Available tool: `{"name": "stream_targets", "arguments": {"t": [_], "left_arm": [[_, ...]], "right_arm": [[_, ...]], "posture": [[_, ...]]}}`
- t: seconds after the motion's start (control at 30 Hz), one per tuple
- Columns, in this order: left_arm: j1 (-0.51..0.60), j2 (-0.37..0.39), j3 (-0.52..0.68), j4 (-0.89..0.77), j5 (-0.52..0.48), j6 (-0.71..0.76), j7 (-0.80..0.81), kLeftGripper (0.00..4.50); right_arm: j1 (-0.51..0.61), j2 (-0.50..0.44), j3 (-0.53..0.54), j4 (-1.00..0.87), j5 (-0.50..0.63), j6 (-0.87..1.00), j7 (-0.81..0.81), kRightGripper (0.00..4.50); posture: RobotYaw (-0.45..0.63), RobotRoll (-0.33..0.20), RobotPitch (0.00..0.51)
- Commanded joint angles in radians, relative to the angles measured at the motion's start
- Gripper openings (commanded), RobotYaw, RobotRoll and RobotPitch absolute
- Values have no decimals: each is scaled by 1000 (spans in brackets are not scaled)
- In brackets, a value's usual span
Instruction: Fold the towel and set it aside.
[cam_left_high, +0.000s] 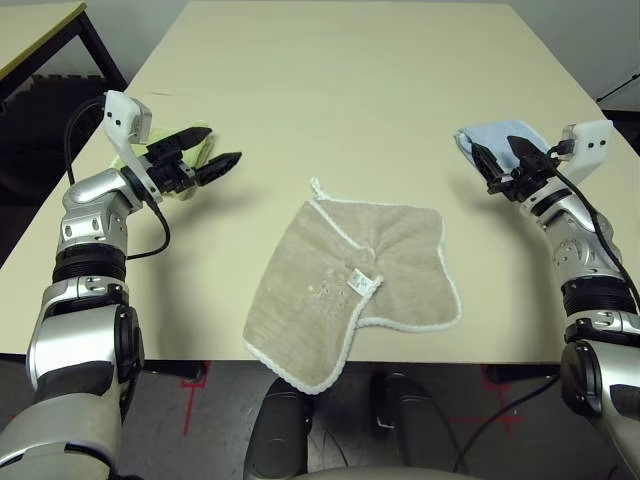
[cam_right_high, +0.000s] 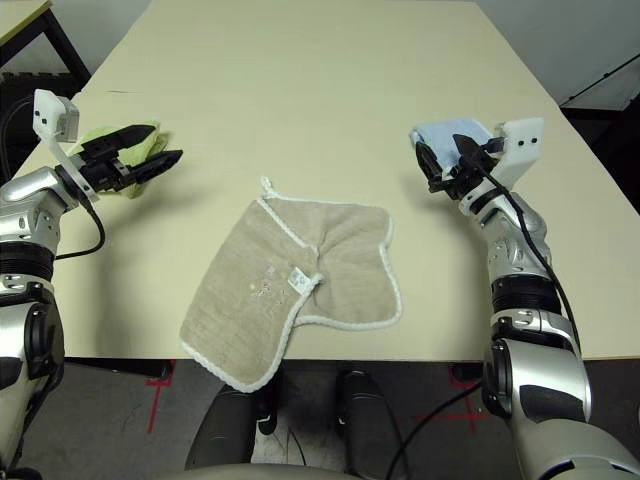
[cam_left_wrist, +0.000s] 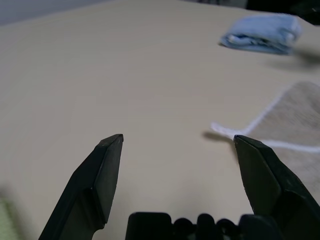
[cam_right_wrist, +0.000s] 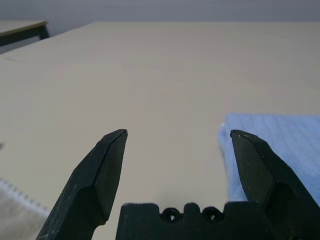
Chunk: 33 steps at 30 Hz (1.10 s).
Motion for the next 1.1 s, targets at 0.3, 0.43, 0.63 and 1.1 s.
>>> {"name": "stream_targets", "arguments": {"t": [0.3, 0.43, 0.63, 1.1], "left_arm": [[-33, 84, -104, 58, 91, -102, -204, 4482], [-45, 83, -118, 86, 104, -112, -244, 4482], [-45, 64, -107, 83, 89, -102, -255, 4482], [-34, 45, -95, 36, 65, -83, -254, 4482]], "right_arm": [[-93, -192, 240, -109, -83, 375, 278, 4500], [-174, -182, 299, -60, -136, 478, 267, 4500], [-270, -157, 388, -9, -208, 573, 286, 4500], [-237, -160, 521, -170, -295, 681, 342, 4500]], "posture": [[25, 0, 192], [23, 0, 201], [24, 0, 211], [33, 0, 212]]}}
